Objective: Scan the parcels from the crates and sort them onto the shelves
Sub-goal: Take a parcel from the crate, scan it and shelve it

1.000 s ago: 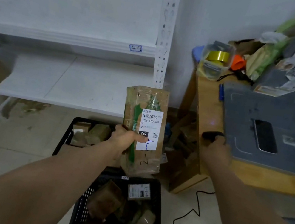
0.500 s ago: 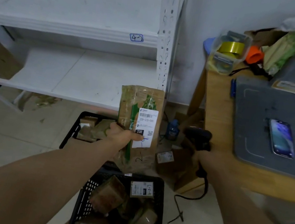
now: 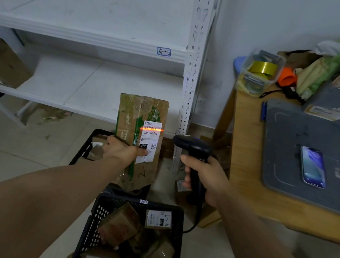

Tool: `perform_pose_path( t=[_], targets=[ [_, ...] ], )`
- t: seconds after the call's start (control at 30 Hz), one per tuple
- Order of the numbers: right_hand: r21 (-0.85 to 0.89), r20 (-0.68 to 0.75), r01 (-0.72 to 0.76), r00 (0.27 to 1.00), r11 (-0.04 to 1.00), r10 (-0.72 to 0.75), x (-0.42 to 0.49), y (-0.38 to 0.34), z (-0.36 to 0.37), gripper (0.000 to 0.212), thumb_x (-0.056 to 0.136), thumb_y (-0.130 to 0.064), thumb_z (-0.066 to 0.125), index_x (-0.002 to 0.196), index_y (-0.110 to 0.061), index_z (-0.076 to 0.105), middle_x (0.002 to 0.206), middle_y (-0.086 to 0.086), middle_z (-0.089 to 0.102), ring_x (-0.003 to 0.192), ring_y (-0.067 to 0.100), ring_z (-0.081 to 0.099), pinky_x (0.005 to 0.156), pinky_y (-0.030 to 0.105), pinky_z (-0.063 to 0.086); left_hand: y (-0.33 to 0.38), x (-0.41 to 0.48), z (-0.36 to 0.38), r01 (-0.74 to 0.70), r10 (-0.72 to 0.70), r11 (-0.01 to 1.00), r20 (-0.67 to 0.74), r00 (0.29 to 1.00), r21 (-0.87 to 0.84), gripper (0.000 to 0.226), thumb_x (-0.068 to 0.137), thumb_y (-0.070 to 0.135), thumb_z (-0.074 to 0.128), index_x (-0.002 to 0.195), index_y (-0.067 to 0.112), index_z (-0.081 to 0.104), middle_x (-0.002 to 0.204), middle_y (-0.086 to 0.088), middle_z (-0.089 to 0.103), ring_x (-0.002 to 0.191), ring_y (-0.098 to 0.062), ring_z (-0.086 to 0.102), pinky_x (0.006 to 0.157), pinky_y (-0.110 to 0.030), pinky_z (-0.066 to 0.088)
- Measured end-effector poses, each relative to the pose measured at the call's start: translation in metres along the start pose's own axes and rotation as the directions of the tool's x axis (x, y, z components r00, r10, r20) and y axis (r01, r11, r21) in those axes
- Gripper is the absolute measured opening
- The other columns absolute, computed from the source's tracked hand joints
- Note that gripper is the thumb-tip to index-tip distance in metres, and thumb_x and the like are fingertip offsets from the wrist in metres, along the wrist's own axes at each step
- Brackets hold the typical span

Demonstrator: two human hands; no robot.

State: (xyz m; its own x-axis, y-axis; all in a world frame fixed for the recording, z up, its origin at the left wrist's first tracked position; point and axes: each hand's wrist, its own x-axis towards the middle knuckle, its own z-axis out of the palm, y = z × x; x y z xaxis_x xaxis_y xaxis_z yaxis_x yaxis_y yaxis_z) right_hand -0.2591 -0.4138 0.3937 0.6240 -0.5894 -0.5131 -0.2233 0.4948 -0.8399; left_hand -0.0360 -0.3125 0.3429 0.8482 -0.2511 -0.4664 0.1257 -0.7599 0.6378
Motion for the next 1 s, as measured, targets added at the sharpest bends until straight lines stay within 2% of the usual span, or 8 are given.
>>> perform_pose_path(
  t=[0.1,0.27,0.67,0.73,0.83,0.93,1.0],
  targets=[
    [-0.001,0.009,-0.019,1.000,1.000,0.019,-0.002,-0.003,0.004,0.018,0.090,-0.021,0.075,0.106,-0.013,0.068,0.075,0.001,0.061,0.064,0.016,0.060,0.065,0.033,0.057,-0.002,0.002,-0.002,0.001,-0.001,1.000,0.006,1.000,-0.002,0.119,0.055,0.040,0.098,0.145,0.009,0.027,0.144,-0.018,0.036,0.132,-0.039,0.043,0.109,-0.053,0.043],
    [-0.031,0.013,-0.011,1.000,0.999,0.012,-0.004,-0.007,0.008,0.020,0.091,-0.021,0.074,0.108,-0.012,0.068,0.078,0.002,0.061,0.063,0.015,0.060,0.067,0.033,0.059,-0.003,0.005,-0.007,-0.010,0.010,1.000,0.005,1.000,0.002,0.114,0.053,0.041,0.098,0.140,0.010,0.031,0.138,-0.017,0.038,0.128,-0.039,0.045,0.107,-0.054,0.045],
    [-0.074,-0.011,-0.033,0.999,0.997,0.032,0.010,-0.005,-0.012,0.016,0.088,-0.020,0.076,0.100,-0.012,0.067,0.074,0.001,0.062,0.064,0.017,0.060,0.069,0.036,0.057,-0.009,0.011,-0.002,0.004,-0.005,1.000,0.011,1.000,0.014,0.121,0.048,0.045,0.098,0.142,0.009,0.030,0.140,-0.017,0.041,0.129,-0.038,0.047,0.106,-0.054,0.047],
    [-0.113,-0.081,-0.033,0.996,0.993,0.024,0.018,0.000,-0.026,0.020,0.089,-0.012,0.074,0.105,-0.016,0.064,0.080,0.005,0.065,0.067,0.019,0.061,0.070,0.037,0.058,-0.010,0.012,0.000,0.012,-0.012,1.000,0.027,1.000,0.017,0.129,0.036,0.052,0.097,0.139,0.010,0.034,0.137,-0.017,0.047,0.125,-0.037,0.051,0.102,-0.054,0.050],
    [-0.346,-0.305,-0.112,0.952,0.931,0.002,0.039,0.012,-0.057,0.030,0.086,-0.001,0.067,0.109,-0.017,0.057,0.092,0.012,0.065,0.072,0.019,0.060,0.064,0.033,0.053,-0.013,0.016,0.006,0.006,-0.005,1.000,0.108,0.994,-0.007,0.142,0.014,0.062,0.089,0.138,0.013,0.040,0.131,-0.011,0.055,0.118,-0.034,0.057,0.099,-0.052,0.053],
    [-0.514,-0.487,-0.249,0.872,0.821,-0.040,0.053,0.019,-0.091,0.033,0.090,-0.001,0.057,0.122,-0.005,0.055,0.086,0.009,0.055,0.071,0.019,0.054,0.054,0.028,0.041,-0.016,0.020,0.015,-0.010,0.029,0.996,0.229,0.973,-0.085,0.143,0.005,0.059,0.093,0.135,0.017,0.052,0.126,-0.003,0.067,0.113,-0.028,0.063,0.099,-0.049,0.054],
    [-0.522,-0.552,-0.320,0.834,0.791,-0.027,0.056,0.023,-0.110,0.034,0.094,-0.002,0.054,0.128,-0.001,0.051,0.086,0.008,0.051,0.074,0.021,0.053,0.057,0.031,0.041,-0.016,0.018,0.020,-0.018,0.046,0.995,0.283,0.958,-0.100,0.142,0.005,0.060,0.096,0.133,0.019,0.053,0.124,0.001,0.069,0.112,-0.025,0.064,0.100,-0.049,0.052]
  ],
)
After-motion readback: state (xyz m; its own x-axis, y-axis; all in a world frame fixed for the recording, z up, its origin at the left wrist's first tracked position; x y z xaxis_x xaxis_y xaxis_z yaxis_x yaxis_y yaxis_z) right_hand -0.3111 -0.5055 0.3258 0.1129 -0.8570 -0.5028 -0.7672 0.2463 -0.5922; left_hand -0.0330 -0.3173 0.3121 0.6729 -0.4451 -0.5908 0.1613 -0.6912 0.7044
